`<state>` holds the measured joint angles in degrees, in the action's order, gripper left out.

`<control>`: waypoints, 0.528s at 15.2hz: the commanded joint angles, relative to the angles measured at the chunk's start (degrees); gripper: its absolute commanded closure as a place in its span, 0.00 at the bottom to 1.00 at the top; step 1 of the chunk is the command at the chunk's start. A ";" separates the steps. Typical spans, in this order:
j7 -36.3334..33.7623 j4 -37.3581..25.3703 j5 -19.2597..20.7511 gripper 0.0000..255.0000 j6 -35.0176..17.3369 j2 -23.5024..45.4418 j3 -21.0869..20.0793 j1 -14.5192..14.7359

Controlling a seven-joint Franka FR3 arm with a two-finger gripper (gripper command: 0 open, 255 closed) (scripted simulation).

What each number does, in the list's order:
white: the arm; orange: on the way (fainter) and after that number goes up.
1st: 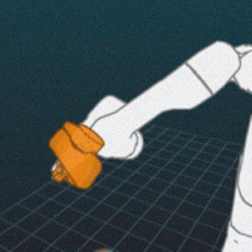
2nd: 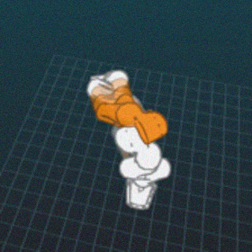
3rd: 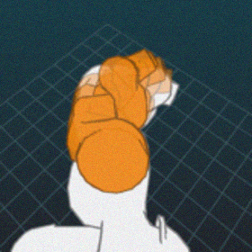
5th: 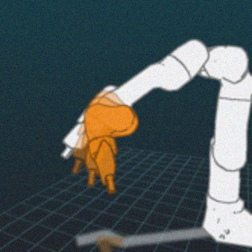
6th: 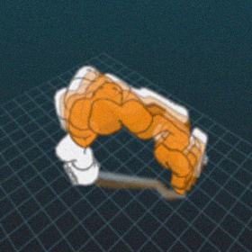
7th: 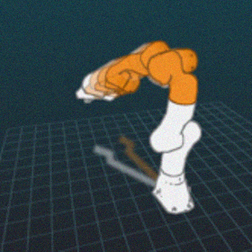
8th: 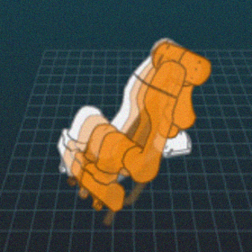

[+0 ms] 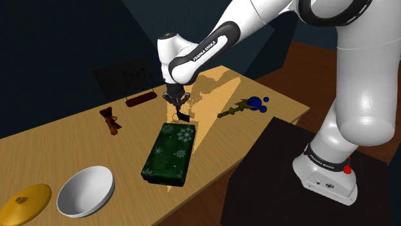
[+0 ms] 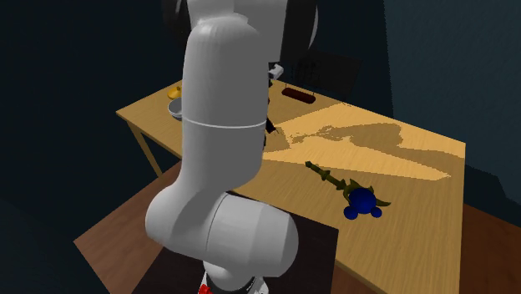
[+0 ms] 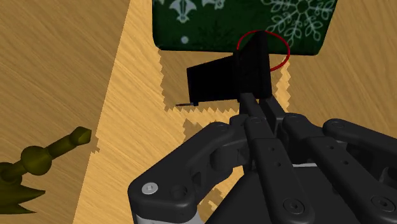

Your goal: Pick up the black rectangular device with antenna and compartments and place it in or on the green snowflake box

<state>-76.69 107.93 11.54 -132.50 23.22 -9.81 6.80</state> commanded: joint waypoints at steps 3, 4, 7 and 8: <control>-5.14 2.31 0.69 1.00 -0.70 -1.13 -1.12 3.30; -6.47 2.69 0.86 1.00 -0.75 -1.31 -1.42 4.19; -10.50 3.42 1.40 1.00 -0.77 -1.59 -2.36 6.92; -11.85 3.53 1.59 1.00 -0.72 -1.60 -2.67 7.84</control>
<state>-87.06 110.77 13.02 -133.14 22.09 -12.13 13.74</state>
